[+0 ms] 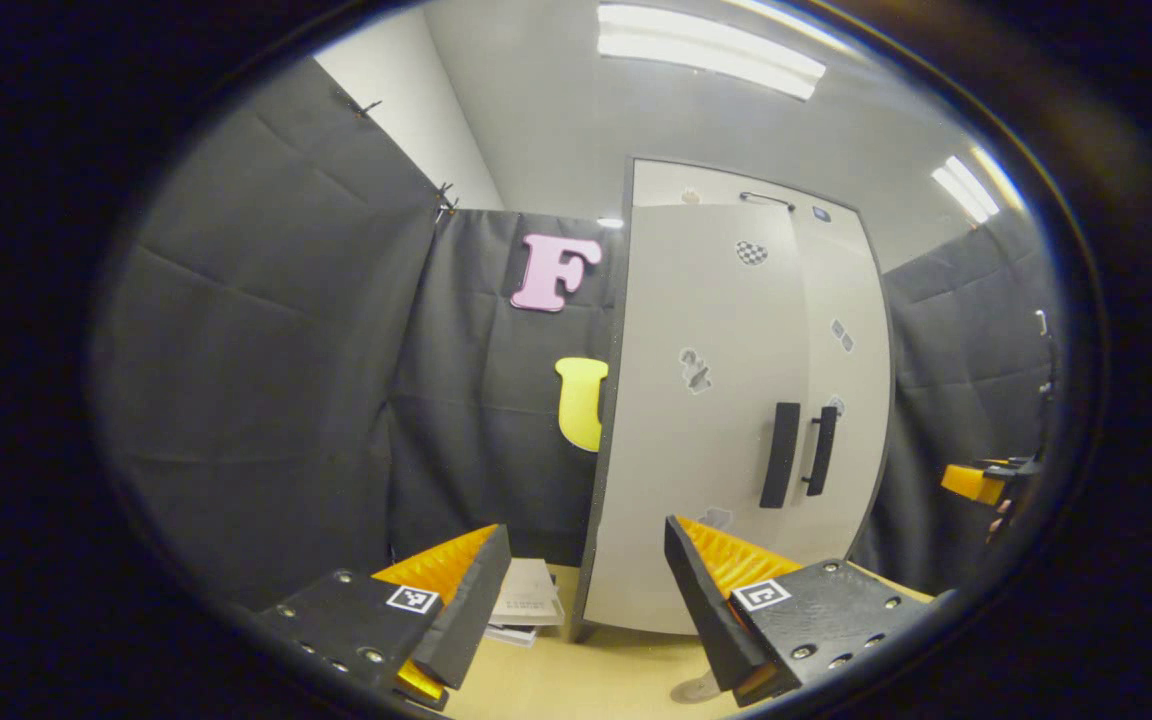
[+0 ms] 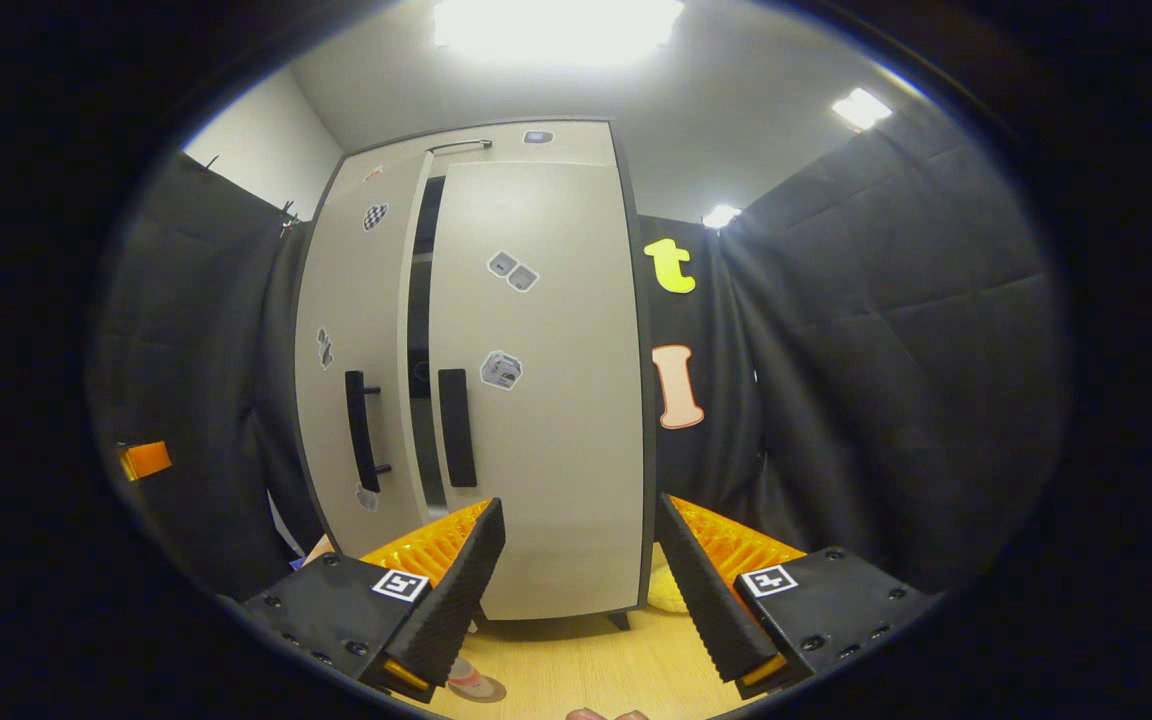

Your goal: Grasp the bottle in the cabinet with the left hand and place it on the coaster, then close the right door with the right hand and the left door with the left hand.

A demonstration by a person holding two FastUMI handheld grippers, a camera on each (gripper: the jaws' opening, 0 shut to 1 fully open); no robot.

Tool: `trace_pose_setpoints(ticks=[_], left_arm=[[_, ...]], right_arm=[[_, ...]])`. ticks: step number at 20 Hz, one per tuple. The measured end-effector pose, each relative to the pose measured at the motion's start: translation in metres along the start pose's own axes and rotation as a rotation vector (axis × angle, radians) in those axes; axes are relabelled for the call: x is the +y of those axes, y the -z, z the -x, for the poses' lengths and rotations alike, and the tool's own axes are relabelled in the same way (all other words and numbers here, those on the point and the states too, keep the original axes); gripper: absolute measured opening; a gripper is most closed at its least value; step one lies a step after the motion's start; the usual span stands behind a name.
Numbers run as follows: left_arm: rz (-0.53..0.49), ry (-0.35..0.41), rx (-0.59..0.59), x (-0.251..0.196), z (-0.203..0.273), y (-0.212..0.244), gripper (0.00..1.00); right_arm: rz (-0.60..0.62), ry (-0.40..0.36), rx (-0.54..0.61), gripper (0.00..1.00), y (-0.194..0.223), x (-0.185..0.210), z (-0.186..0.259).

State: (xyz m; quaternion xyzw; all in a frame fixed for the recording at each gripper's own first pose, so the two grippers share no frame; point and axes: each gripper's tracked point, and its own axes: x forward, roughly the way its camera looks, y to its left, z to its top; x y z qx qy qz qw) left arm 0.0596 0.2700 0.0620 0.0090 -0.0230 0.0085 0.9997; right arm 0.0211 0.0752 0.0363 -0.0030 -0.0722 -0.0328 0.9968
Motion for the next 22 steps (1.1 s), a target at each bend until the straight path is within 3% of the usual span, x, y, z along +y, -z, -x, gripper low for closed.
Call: trace_pose_setpoints(ticks=[12,15,18,22], left_arm=[[0.030,0.080,0.044,0.003,-0.033,0.030,0.90],[0.004,0.094,0.047,-0.007,-0.039,0.034,0.90],[0.049,0.121,0.046,-0.008,-0.043,0.042,0.90],[0.024,0.103,0.028,-0.007,-0.040,0.043,0.90]], right_arm=[[-0.017,0.128,-0.015,0.97,0.002,-0.023,0.010],[-0.026,0.141,-0.016,0.98,0.003,-0.022,0.011],[-0.006,0.148,-0.011,0.97,0.006,-0.023,0.016],[0.002,0.179,0.038,0.98,0.013,-0.029,0.013]])
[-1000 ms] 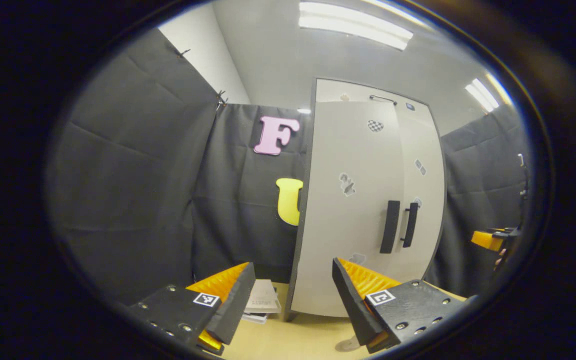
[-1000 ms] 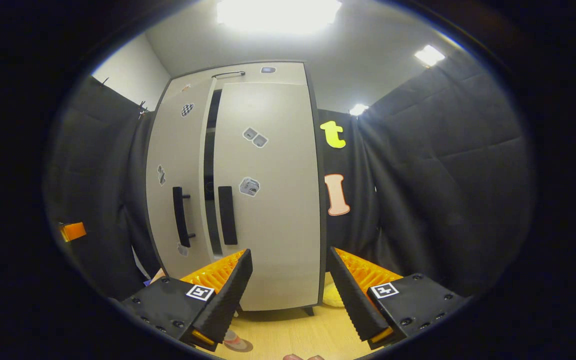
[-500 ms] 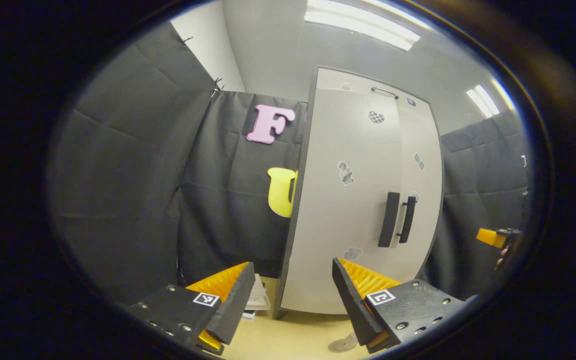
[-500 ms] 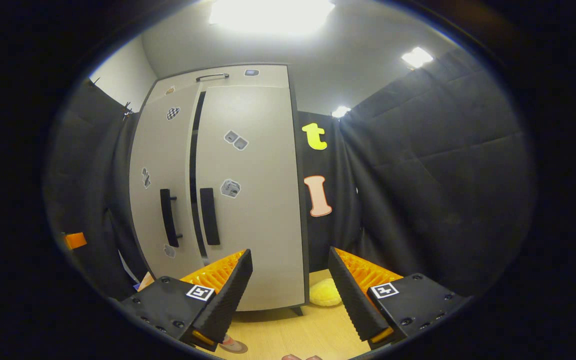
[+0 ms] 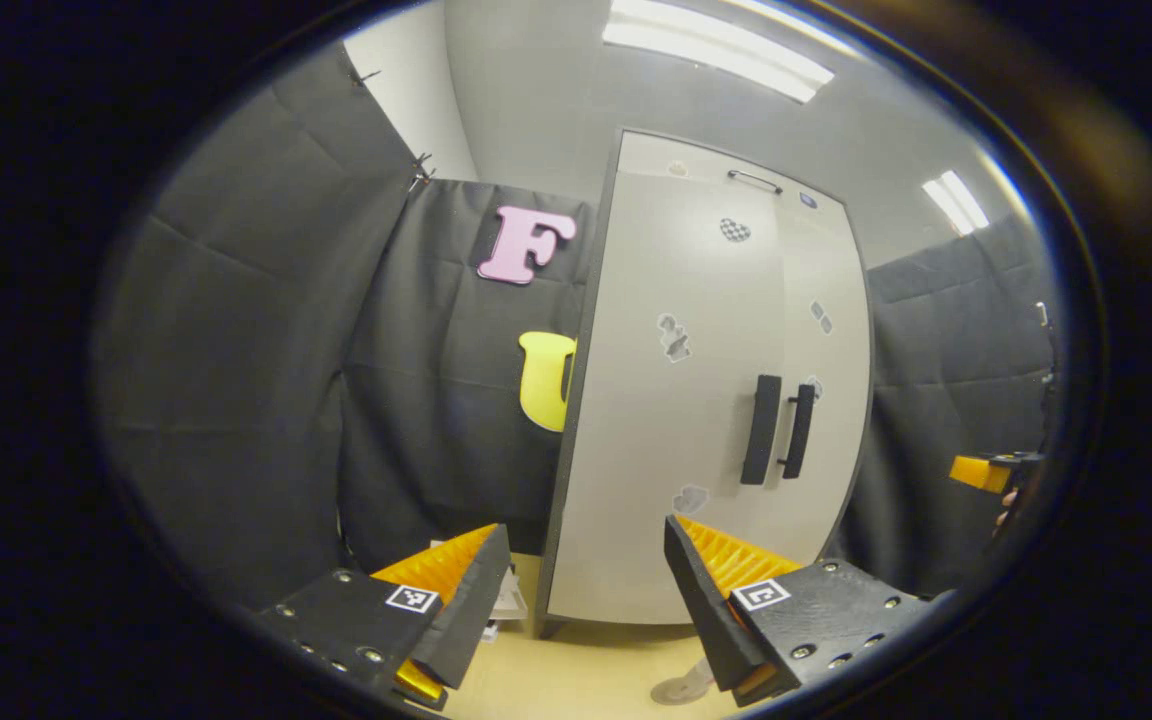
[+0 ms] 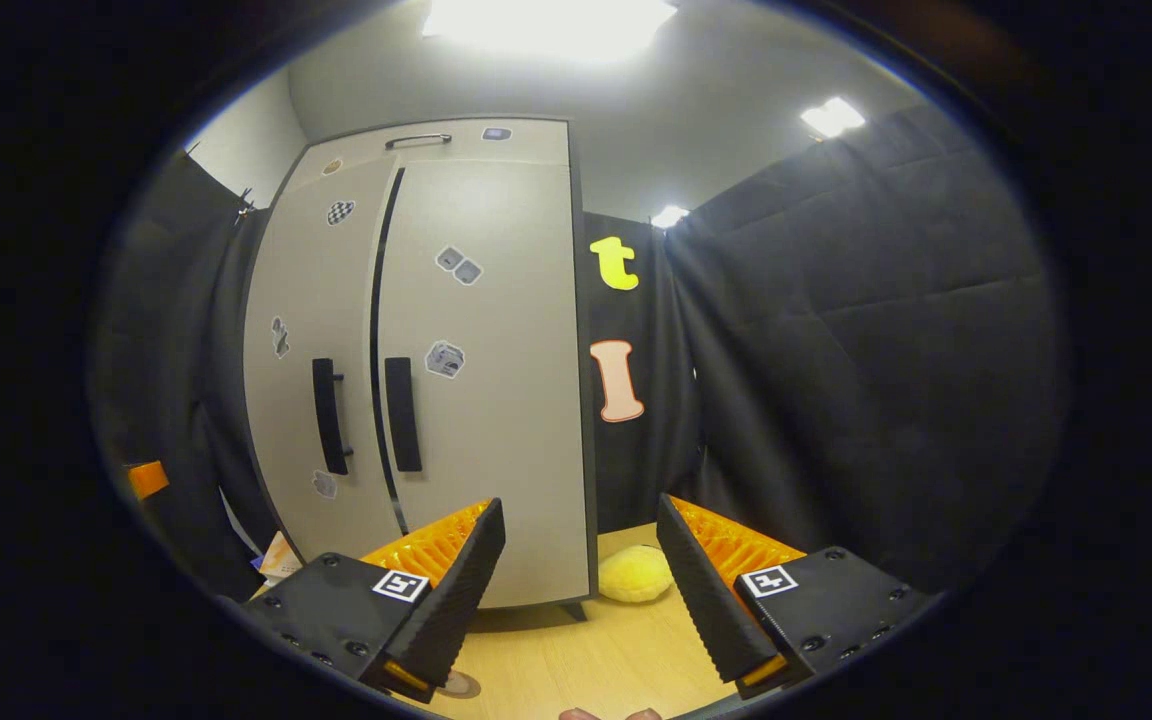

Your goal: Grasp the bottle in the cabinet with the left hand and place it on the coaster, then close the right door with the right hand and the left door with the left hand.

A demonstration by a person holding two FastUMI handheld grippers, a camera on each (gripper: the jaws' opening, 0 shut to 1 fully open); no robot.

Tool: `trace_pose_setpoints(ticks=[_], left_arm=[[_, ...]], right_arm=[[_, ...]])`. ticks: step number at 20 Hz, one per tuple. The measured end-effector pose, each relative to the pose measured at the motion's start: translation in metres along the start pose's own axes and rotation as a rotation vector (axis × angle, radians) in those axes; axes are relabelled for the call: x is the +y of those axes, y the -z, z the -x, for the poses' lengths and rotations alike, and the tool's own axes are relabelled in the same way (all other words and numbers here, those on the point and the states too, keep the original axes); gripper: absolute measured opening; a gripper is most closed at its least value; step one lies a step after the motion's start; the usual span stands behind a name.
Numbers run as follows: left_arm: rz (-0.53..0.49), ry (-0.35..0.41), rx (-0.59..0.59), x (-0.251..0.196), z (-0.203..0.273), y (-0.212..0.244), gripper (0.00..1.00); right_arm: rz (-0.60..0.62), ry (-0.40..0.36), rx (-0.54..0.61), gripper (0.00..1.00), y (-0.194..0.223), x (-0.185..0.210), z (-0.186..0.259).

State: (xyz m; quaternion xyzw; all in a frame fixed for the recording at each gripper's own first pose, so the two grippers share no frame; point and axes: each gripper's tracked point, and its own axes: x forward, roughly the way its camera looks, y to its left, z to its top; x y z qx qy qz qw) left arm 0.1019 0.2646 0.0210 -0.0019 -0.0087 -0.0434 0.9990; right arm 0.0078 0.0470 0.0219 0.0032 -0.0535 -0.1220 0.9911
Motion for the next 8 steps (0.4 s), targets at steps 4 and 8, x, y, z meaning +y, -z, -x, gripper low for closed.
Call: trace_pose_setpoints(ticks=[4,8], left_arm=[[-0.068,-0.017,-0.003,-0.007,-0.001,0.005,0.90],[-0.033,-0.043,0.004,-0.002,-0.001,0.017,0.97]], right_arm=[[0.024,-0.011,0.031,0.98,-0.002,0.005,-0.015],[0.087,-0.046,0.082,0.92,0.003,0.016,-0.034]])
